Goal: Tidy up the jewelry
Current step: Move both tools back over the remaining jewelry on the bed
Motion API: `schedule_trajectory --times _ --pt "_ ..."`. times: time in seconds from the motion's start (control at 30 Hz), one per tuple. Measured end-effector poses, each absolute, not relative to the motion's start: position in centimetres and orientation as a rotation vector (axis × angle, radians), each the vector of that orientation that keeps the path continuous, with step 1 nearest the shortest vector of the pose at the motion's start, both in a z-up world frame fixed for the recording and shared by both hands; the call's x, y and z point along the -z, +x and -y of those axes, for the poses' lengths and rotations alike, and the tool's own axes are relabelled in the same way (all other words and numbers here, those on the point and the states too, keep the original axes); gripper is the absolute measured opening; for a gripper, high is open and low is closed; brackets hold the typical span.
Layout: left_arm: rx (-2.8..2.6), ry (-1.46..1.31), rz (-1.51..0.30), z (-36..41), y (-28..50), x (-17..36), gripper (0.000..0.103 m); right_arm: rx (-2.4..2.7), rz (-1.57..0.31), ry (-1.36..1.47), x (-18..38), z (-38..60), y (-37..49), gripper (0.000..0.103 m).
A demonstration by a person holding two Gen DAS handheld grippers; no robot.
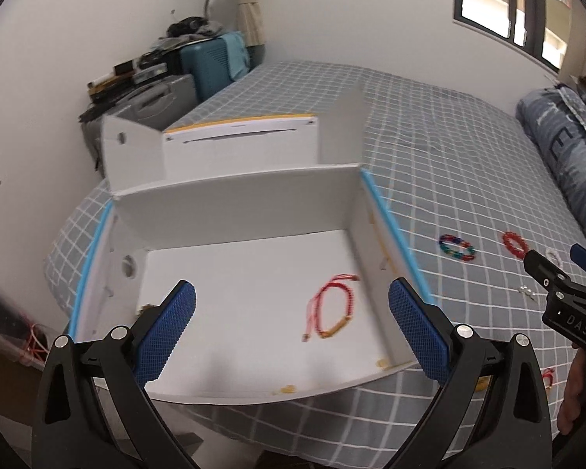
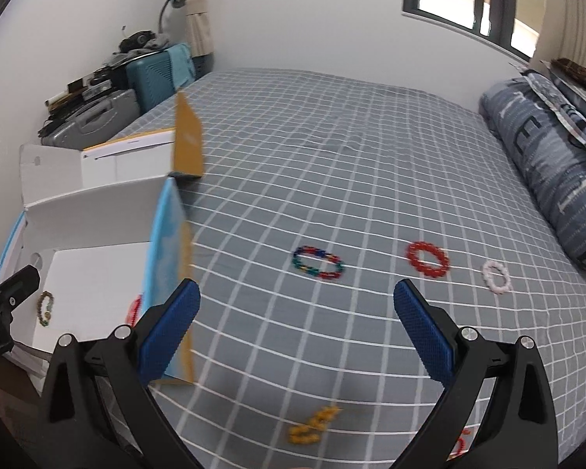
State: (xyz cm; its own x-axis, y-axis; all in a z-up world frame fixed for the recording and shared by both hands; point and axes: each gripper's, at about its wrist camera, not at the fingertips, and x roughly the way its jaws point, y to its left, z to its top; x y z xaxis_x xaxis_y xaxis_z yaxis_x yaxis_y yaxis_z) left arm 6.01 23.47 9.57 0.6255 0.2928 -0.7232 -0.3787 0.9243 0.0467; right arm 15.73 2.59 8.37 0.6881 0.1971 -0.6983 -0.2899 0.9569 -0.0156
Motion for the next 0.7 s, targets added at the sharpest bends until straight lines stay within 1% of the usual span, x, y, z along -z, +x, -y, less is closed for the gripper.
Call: schedule_trajectory --times 0.43,0.7 --pt "-0.267 -0.065 -0.822 -15.3 11.0 -8.9 0.097 -0.147 -0.778 -0.082 -8.0 7.6 18.1 0.095" --pt "-0.198 -0.036 -0.855 -10.5 14.6 -6.9 0.097 -0.104 -0.808 -0.074 -6.0 12.2 19.9 0.095"
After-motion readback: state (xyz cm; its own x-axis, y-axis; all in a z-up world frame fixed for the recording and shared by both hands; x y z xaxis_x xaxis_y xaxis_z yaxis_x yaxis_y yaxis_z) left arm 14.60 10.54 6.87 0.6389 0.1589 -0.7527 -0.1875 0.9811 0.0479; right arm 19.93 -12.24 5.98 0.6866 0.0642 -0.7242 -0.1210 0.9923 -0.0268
